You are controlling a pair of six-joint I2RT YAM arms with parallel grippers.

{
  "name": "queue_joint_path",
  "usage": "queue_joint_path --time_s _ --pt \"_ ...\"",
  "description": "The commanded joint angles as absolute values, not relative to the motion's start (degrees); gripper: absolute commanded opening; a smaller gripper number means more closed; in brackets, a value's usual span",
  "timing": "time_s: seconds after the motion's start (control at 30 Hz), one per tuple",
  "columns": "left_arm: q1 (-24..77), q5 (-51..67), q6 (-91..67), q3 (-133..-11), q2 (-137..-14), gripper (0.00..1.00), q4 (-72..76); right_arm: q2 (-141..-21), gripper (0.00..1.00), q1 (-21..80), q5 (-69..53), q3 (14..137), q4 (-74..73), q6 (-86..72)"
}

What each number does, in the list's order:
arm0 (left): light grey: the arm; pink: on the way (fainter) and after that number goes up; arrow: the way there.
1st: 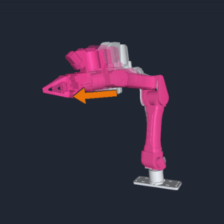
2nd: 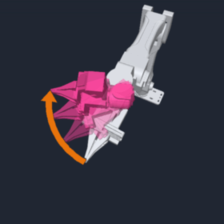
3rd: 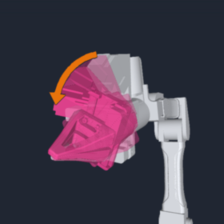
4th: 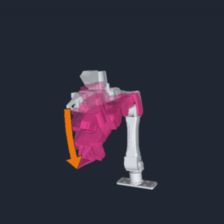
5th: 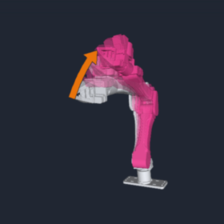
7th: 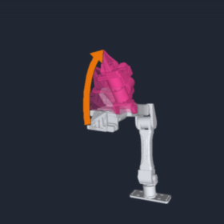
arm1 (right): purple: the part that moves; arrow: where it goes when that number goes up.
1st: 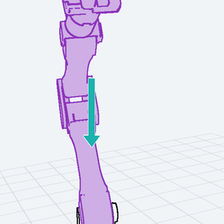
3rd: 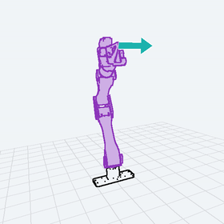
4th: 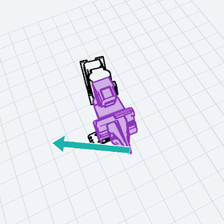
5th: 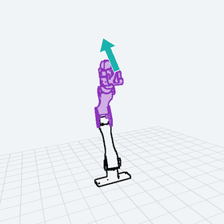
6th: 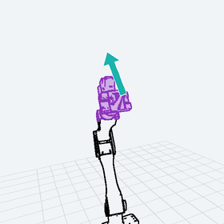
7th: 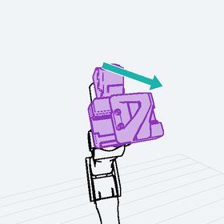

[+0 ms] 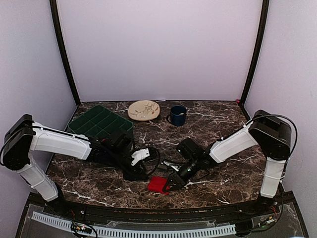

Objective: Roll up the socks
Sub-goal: Roll the sock at the center of the board.

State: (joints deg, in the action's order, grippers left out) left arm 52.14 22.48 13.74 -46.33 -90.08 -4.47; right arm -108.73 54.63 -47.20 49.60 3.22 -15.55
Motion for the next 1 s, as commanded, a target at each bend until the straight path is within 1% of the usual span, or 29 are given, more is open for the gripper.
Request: queue_joint_path --time_s 0.0,0.17,0.53,0.97 --pt "53.26 24.86 16.57 -47.31 -89.57 0.43 -7.16 -109.95 0.0 54.3 -48.75 49.41 2.28 -16.08" --pt "55.21 27.1 17.72 -48.53 -90.87 0.47 -9.25 -110.21 0.0 54.06 -49.24 49.58 2.16 -16.13" --pt "58.2 26.95 20.41 -50.6 -92.69 0.47 -10.73 -110.73 0.0 53.79 -50.05 50.14 1.57 -15.68" --pt "62.2 19.37 22.71 -52.16 -97.29 0.47 -9.29 -110.92 0.0 53.71 -51.47 50.04 1.51 -15.22"
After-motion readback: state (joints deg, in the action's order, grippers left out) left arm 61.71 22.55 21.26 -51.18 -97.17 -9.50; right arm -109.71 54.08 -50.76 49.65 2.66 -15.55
